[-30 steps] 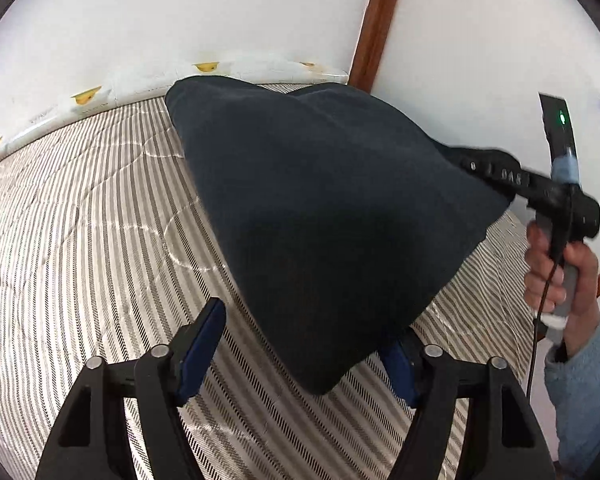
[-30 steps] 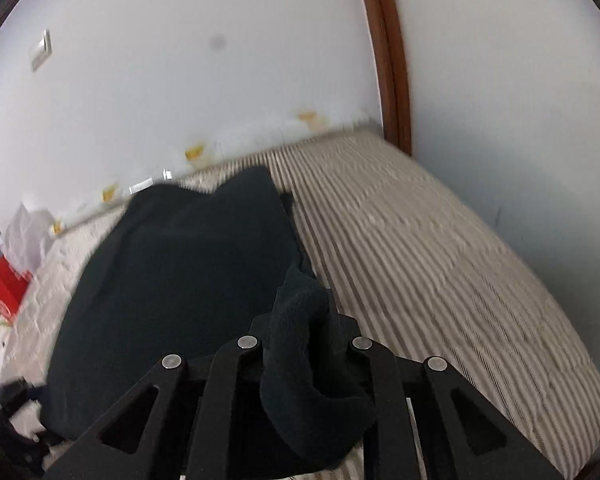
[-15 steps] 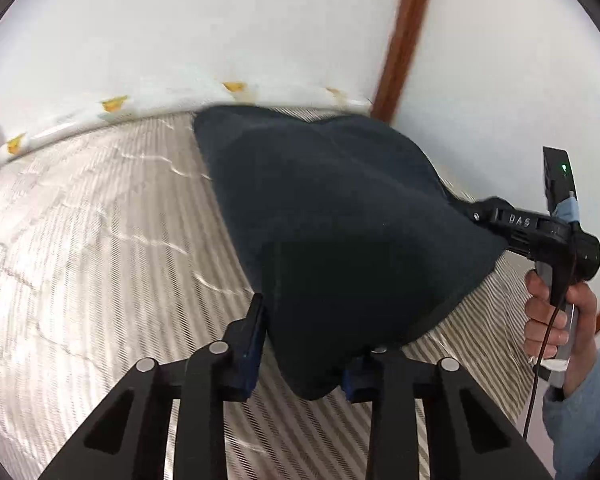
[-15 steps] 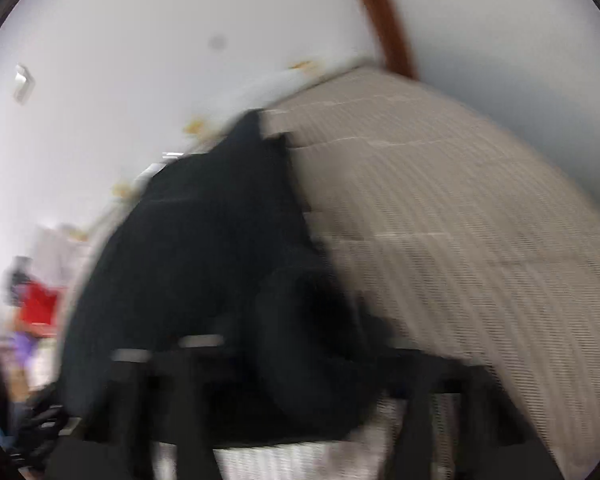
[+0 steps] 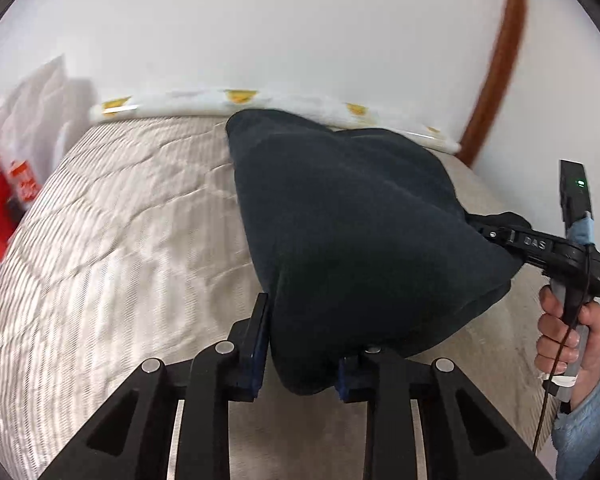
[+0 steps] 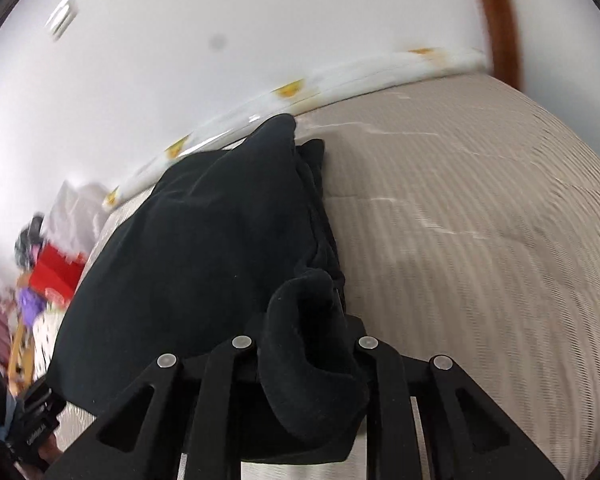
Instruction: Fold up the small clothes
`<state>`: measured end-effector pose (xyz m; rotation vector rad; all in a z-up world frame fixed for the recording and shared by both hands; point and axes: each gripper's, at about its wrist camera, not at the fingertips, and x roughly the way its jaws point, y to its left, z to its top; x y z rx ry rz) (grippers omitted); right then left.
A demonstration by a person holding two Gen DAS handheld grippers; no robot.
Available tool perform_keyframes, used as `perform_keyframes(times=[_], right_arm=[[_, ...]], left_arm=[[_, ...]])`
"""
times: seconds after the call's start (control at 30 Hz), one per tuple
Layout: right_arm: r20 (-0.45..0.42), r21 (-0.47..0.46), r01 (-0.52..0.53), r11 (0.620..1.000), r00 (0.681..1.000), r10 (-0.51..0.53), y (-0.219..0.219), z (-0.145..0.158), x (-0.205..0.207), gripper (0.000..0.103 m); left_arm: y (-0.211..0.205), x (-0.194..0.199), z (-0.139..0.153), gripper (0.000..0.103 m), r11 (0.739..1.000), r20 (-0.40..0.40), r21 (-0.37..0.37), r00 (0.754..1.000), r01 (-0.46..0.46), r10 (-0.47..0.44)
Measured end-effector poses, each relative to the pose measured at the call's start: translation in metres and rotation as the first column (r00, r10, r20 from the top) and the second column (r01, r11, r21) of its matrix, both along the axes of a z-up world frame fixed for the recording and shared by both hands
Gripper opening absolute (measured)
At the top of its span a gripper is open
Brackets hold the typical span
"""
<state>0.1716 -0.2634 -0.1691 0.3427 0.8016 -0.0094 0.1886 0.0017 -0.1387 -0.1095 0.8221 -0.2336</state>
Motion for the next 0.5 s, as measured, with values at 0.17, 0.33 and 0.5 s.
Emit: perform_keyframes(times=[0.17,0.33,0.5], right_arm=[[0.029,-0.098,-0.105,0.990,0.994,0.108,0.032,0.005,-0.011,0.020],[0.021,-0.077,-0.101,0.992,0.995,0.102,0.012,0.001,-0.041,0.035],[0.077,-0.167,-0.064,0.984,0.994,0.078,0.010,0.033,-0.066,0.040]], left_arm=[[0.015,-0.007,-0.014,0.025,1.000,-0.041,0.006,0.999,0.006,-0.006],[0.000,-0.007,-0.015,0.028,0.999,-0.055,0.040,0.998,0.007,-0.005],[0.008,-0.023,-0.007,0.033,0.999,-0.057,0.015,0.998,0.031,-0.030]])
